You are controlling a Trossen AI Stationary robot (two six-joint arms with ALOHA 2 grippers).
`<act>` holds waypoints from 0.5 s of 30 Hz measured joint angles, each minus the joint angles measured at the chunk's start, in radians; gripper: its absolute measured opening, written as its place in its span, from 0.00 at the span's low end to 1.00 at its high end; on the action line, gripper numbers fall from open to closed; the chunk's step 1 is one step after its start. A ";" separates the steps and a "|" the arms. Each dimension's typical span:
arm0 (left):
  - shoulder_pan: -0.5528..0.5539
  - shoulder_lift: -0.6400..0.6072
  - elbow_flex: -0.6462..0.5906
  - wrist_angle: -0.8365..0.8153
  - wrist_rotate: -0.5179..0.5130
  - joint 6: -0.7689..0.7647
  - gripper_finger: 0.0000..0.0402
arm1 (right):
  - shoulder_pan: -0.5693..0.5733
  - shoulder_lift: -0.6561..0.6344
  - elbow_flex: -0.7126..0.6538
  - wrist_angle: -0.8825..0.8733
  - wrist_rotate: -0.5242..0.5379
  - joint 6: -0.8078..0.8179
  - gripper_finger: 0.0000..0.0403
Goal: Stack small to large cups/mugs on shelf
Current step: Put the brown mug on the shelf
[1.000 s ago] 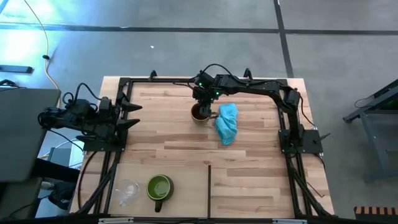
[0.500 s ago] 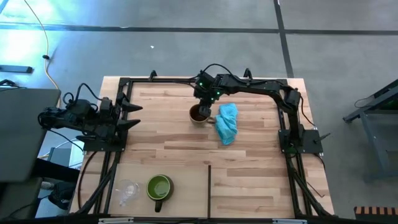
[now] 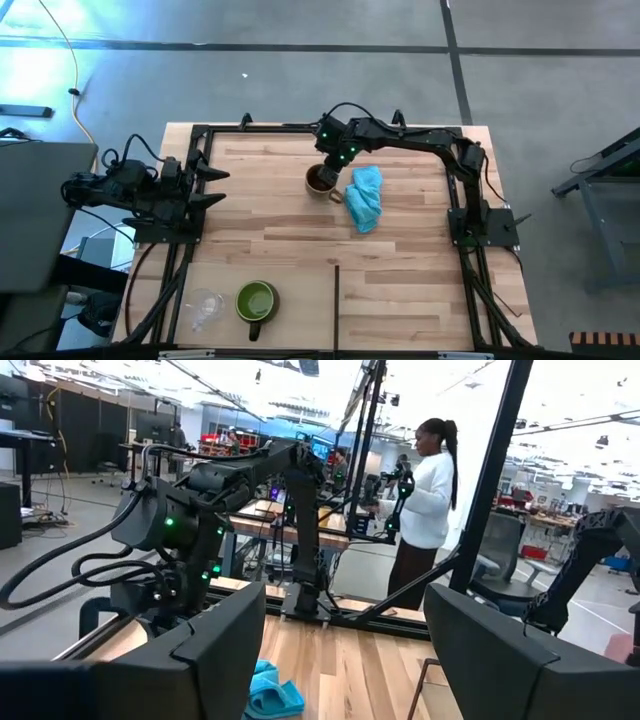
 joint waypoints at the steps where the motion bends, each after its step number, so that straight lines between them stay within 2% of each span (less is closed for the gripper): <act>1: 0.000 0.000 0.000 0.000 0.000 0.000 0.65 | 0.002 0.000 0.000 -0.001 0.001 0.014 0.02; 9: 0.000 0.000 0.000 0.000 0.000 0.001 0.65 | 0.011 0.001 -0.002 0.003 -0.024 0.050 0.02; 15: 0.000 0.000 0.000 0.000 0.000 0.001 0.65 | 0.012 0.007 -0.006 0.026 -0.046 0.039 0.11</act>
